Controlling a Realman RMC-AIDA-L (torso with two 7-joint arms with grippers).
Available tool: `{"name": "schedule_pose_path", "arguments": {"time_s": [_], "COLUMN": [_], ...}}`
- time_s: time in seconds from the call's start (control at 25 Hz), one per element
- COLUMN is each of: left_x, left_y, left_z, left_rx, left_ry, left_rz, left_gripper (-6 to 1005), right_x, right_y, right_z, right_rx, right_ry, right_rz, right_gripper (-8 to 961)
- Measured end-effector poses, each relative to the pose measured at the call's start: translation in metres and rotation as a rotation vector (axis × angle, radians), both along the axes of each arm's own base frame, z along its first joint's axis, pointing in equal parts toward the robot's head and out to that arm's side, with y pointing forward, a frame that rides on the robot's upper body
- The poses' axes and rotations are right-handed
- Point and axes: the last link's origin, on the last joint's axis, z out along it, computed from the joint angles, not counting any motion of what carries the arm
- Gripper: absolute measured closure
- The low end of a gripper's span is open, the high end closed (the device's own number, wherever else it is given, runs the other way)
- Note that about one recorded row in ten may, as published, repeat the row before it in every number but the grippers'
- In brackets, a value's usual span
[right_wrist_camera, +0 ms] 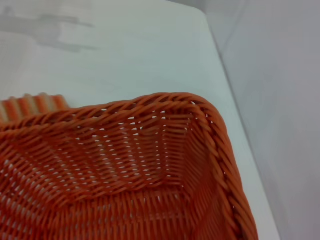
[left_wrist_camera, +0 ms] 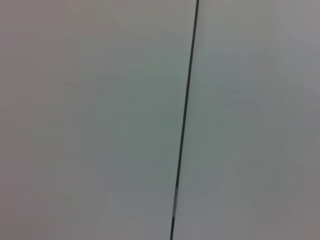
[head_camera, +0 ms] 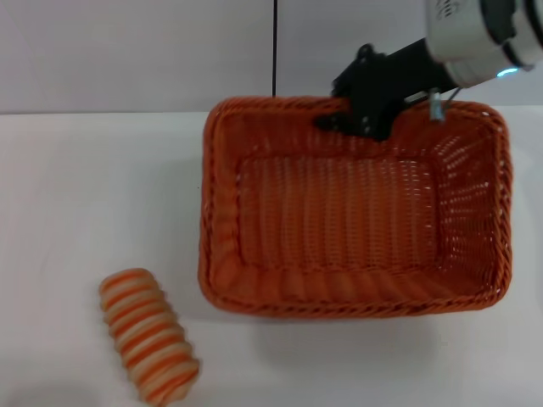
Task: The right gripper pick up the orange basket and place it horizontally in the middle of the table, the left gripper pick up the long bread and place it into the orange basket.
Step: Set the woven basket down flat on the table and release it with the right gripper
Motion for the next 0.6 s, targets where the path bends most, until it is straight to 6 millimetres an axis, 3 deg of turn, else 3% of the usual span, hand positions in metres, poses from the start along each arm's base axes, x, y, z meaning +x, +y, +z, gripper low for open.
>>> {"name": "schedule_pose_path", "arguments": {"time_s": [0.36, 0.6], "left_x": [0.005, 0.006], "left_y": [-0.01, -0.01], "left_z": [0.0, -0.001], "left_rx": [0.026, 0.028], "left_ry": [-0.017, -0.02], "left_rz": [-0.013, -0.02], "left_gripper": [171, 172], "right_x": [-0.001, 0.002], "right_y": [-0.009, -0.009], "right_z": [-0.037, -0.042], "right_rx": [-0.059, -0.044], "right_ry": [-0.087, -0.097], "right_rz": [0.107, 0.103], "right_gripper": [812, 812]}}
